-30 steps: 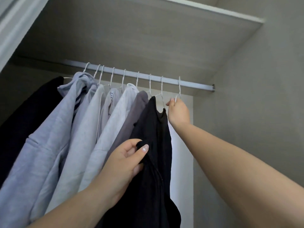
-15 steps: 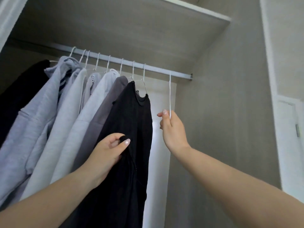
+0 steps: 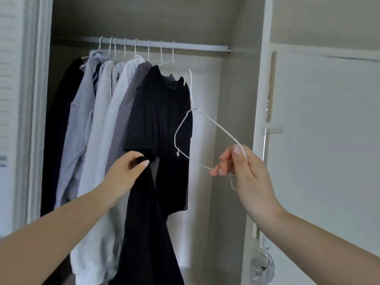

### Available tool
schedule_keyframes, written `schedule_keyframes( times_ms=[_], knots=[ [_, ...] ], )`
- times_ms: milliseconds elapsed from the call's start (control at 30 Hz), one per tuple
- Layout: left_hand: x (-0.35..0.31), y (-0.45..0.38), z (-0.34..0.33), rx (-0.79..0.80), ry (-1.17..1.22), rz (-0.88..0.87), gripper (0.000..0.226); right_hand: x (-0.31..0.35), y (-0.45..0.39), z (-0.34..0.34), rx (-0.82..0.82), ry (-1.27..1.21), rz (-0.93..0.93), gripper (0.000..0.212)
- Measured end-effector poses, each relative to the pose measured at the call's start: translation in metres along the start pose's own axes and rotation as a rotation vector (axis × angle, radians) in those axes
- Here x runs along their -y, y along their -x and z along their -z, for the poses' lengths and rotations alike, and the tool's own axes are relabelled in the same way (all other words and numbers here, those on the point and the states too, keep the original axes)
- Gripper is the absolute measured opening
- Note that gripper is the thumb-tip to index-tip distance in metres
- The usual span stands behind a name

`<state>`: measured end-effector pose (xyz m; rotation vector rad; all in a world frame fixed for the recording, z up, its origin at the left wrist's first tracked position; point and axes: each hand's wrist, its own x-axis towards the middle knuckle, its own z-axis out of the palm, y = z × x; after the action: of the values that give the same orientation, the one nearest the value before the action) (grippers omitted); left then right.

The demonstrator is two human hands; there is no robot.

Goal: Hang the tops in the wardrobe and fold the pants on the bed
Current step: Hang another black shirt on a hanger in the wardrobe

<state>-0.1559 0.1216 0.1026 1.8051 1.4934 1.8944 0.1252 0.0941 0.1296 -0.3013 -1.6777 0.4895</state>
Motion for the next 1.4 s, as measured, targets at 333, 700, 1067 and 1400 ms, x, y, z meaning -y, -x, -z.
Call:
schedule_keyframes(
  times_ms=[333,700,1067,1400],
  knots=[
    [-0.016,0.075,0.026,0.033,-0.117,0.107,0.007,0.055,0.074,0.062,-0.079,-0.242,-0.081,0.032],
    [-0.015,0.125,0.087,0.073,-0.148,0.138,0.012,0.062,0.100,0.070,-0.084,-0.506,-0.280,0.033],
    [-0.090,0.139,0.074,0.314,-0.219,-0.165,0.019,0.039,0.114,0.066,-0.073,-0.500,-0.389,0.031],
    [-0.101,0.152,0.049,0.279,-0.244,-0.162,0.006,-0.006,0.162,0.072,-0.027,-0.820,-0.713,0.067]
  ],
)
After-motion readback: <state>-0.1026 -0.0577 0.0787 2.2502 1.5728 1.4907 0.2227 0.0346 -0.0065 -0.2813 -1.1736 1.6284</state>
